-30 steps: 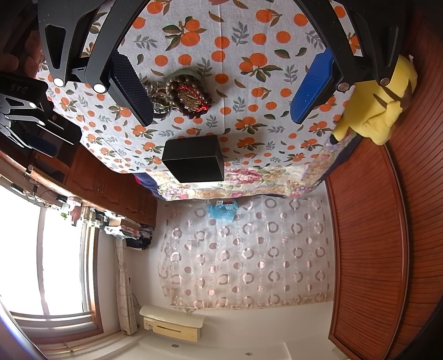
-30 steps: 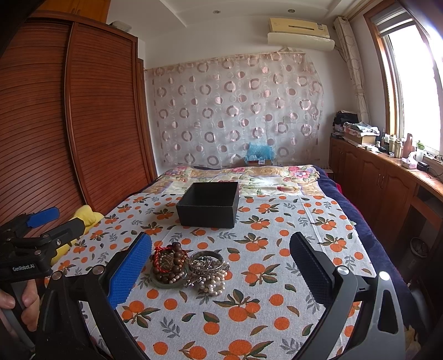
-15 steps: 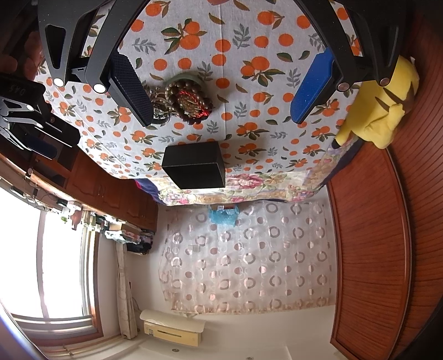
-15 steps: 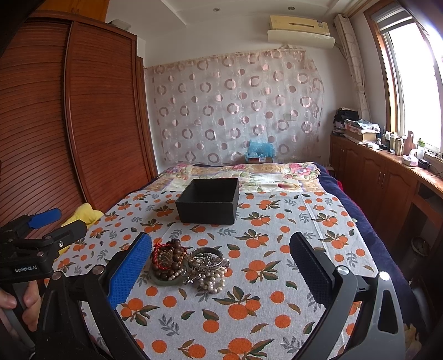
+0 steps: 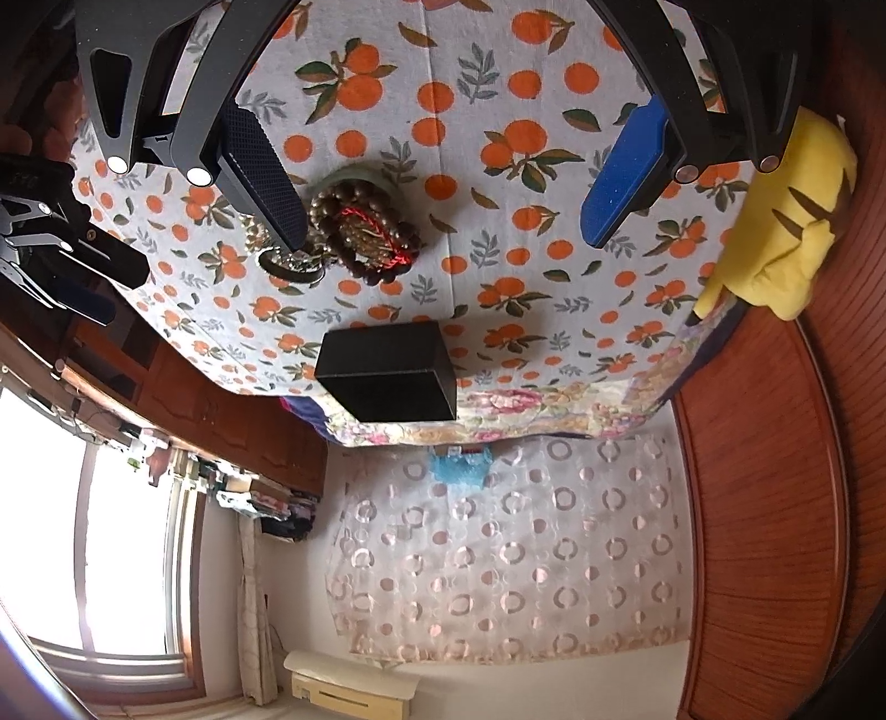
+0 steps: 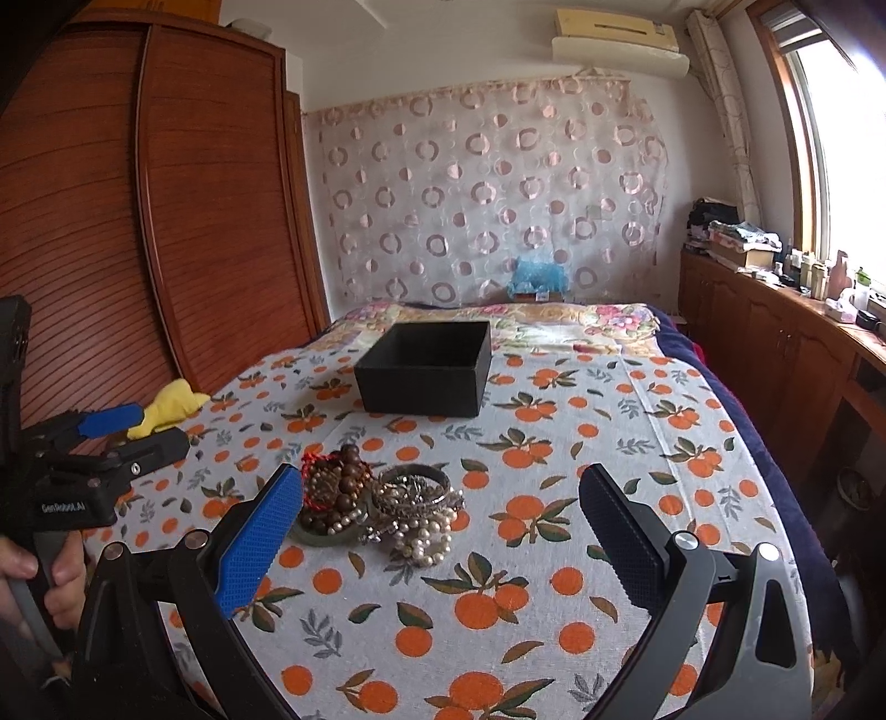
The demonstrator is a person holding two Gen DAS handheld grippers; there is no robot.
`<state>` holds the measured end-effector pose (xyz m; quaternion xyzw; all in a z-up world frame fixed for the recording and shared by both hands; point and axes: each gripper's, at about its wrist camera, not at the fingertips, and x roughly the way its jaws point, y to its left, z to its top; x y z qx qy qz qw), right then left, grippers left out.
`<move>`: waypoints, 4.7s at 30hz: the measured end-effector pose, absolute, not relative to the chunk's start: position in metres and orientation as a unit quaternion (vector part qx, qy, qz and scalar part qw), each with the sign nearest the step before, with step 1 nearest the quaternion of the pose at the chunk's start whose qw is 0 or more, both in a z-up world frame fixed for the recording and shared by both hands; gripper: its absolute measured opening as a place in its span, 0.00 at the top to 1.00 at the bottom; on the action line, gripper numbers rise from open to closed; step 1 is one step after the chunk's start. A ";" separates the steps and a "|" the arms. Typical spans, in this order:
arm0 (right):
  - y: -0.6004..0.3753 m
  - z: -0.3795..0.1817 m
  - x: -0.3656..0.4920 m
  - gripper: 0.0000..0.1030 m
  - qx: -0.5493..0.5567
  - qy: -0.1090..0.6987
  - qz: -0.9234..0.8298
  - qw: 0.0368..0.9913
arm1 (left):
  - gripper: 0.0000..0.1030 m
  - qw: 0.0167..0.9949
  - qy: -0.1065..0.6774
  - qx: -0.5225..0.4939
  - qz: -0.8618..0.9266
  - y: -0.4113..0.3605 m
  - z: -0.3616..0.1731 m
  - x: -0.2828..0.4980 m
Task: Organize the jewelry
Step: 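Lower the left tool onto the pile and grasp the red string bracelet, then drop the red bracelet into the box with the left tool while the right drops the silver bangle, then return the left tool to the pile and grasp the brown wooden bead bracelet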
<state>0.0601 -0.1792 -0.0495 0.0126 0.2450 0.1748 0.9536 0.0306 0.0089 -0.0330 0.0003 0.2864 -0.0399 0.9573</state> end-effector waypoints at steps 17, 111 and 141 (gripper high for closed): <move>-0.167 -0.079 0.098 0.10 -0.033 0.303 0.196 0.932 | 0.29 0.925 0.362 0.005 -0.113 0.000 -0.075 0.093; -0.123 -0.049 0.320 0.36 -0.094 0.317 0.311 0.891 | 0.94 0.941 0.309 0.026 -0.137 -0.012 -0.006 0.258; -0.161 -0.073 0.166 0.36 -0.064 0.326 0.232 0.914 | 0.60 0.932 0.335 0.021 -0.134 0.011 -0.037 0.154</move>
